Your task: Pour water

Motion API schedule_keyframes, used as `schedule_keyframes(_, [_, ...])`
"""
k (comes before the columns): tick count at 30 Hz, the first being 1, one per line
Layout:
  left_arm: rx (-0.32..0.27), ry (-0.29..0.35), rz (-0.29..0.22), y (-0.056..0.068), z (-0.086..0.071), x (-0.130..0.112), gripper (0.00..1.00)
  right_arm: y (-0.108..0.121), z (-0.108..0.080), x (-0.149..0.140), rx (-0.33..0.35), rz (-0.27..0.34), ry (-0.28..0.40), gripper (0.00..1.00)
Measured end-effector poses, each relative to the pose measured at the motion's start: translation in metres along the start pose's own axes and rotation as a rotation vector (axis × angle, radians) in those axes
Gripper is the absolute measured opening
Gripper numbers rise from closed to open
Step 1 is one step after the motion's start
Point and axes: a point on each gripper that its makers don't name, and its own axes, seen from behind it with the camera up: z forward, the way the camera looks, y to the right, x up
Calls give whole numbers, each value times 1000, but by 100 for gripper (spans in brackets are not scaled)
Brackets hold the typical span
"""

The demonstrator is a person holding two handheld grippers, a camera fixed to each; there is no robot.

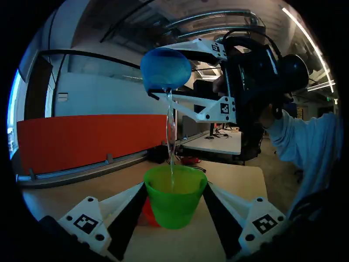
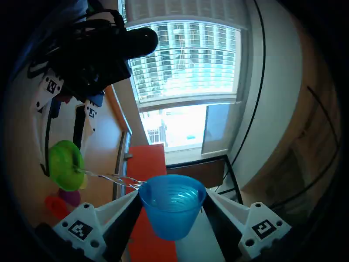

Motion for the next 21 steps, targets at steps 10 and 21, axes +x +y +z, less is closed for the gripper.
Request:
schedule_keyframes(10, [2, 5, -2, -1, 1, 3, 87, 3, 0, 1, -1, -76, -4, 91])
schedule_keyframes(21, [4, 11, -2, -2, 0, 5, 87, 11, 0, 9, -20, -174, -6, 91])
